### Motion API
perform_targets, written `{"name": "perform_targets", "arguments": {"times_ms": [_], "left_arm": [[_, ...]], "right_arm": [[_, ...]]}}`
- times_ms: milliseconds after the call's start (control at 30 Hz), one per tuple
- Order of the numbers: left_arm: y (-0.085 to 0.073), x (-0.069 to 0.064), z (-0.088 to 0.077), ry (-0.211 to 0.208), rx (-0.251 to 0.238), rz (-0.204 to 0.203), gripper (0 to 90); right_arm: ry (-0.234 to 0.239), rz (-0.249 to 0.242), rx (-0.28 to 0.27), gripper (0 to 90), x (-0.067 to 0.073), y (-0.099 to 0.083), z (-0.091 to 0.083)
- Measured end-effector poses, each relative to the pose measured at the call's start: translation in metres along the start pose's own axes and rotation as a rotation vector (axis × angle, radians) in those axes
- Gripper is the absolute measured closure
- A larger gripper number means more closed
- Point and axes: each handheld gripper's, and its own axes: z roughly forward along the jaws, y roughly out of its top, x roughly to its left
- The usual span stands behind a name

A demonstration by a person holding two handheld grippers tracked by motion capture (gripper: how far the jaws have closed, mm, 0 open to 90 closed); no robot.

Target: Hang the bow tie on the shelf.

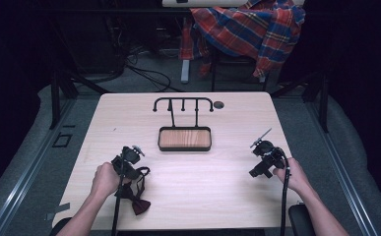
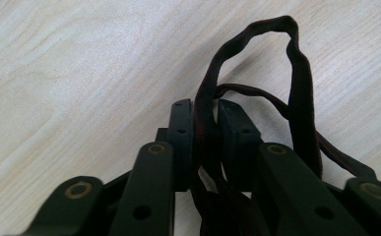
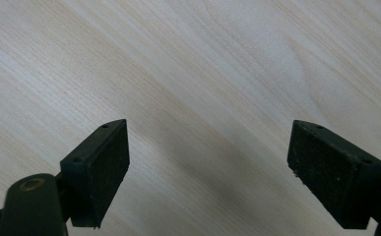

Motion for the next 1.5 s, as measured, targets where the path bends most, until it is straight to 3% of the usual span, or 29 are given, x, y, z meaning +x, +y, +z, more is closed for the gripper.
{"name": "perform_targets", "arguments": {"times_ms": [167,333,467,600,833,867,1200,1233,1267,1400,1500], "left_arm": [[0.001,-0.004,0.001,0.009,0.005,0.014,86.3],[0.001,-0.005,0.0,0.018,0.008,0.03,88.2],[0.0,-0.004,-0.003,0.017,-0.015,0.024,88.4],[-0.001,-0.002,-0.01,0.016,-0.05,0.008,88.4],[-0.004,-0.001,-0.025,0.023,-0.135,-0.007,88.4],[-0.005,-0.002,-0.031,0.024,-0.166,-0.015,88.4],[-0.009,-0.006,-0.051,0.03,-0.273,-0.006,88.5],[-0.011,-0.008,-0.057,0.039,-0.305,-0.006,88.5],[-0.011,-0.009,-0.06,0.048,-0.323,-0.007,88.5],[-0.012,-0.011,-0.071,0.072,-0.374,-0.006,88.6],[-0.012,-0.009,-0.078,0.083,-0.408,-0.017,88.7]], "right_arm": [[-0.004,-0.017,0.025,15.9,-0.001,0.001,-0.002],[-0.004,-0.014,0.02,15.9,-0.001,0.001,-0.001],[-0.005,0.011,-0.01,15.9,0.001,0.0,0.001],[-0.005,-0.016,0.023,15.9,-0.002,0.001,-0.002],[-0.005,-0.014,0.021,15.9,-0.002,0.0,-0.002],[-0.006,-0.01,0.016,15.9,-0.001,0.0,-0.002],[-0.006,-0.016,0.009,15.9,-0.001,0.0,-0.003],[0.002,0.002,-0.016,15.9,0.0,-0.001,-0.001],[-0.006,-0.009,-0.006,15.9,-0.001,0.0,-0.003],[-0.012,0.013,-0.032,15.9,0.001,0.0,-0.003],[-0.029,0.003,-0.038,15.8,0.002,0.0,-0.005]]}}
